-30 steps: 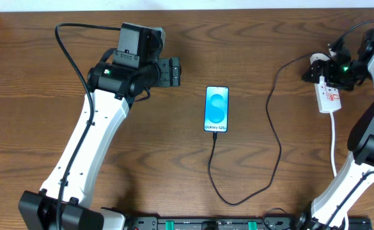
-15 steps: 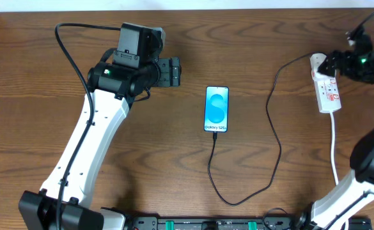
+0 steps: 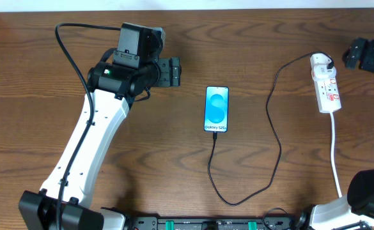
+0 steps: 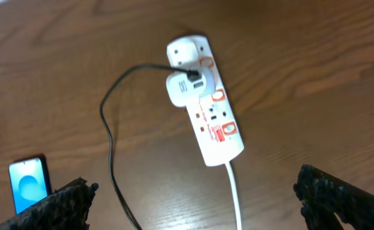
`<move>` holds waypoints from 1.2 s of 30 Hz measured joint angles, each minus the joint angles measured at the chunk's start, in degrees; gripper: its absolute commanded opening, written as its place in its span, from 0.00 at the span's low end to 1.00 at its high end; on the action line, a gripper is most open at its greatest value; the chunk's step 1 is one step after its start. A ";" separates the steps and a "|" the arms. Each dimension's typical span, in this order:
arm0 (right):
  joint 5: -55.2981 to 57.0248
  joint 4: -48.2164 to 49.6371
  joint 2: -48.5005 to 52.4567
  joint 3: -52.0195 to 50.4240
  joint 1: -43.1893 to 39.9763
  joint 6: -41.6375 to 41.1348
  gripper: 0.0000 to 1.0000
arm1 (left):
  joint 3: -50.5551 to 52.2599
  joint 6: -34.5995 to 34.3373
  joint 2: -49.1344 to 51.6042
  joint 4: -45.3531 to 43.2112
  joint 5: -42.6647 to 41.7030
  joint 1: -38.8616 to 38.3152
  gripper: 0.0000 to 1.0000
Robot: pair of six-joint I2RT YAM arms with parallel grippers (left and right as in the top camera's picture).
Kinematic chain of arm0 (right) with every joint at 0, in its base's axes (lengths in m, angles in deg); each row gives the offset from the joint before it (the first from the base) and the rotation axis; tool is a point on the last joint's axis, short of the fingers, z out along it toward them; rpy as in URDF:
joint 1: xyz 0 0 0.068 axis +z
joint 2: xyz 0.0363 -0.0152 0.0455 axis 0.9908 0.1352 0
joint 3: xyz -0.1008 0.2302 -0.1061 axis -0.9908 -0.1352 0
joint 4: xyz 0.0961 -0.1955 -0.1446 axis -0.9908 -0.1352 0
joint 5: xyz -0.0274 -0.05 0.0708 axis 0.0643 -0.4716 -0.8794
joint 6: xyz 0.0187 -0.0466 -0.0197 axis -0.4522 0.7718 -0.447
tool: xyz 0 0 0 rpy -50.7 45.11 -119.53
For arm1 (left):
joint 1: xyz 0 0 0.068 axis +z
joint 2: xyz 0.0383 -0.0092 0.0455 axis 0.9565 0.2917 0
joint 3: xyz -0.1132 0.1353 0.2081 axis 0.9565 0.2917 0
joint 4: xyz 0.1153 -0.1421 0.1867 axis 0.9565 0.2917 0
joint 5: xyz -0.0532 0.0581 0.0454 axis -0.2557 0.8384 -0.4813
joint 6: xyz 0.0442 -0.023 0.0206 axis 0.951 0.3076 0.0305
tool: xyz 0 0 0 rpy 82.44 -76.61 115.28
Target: Plug charger to phone and switch on socket
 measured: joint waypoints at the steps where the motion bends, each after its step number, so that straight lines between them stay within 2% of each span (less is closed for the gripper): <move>1: 0.11 0.63 -0.22 0.00 0.00 -0.24 0.99 | 0.00 0.00 0.00 0.00 0.00 0.00 0.86; 36: 0.92 1.44 -0.35 0.00 0.00 -1.27 0.99 | 0.00 0.00 0.00 0.00 0.00 0.00 0.87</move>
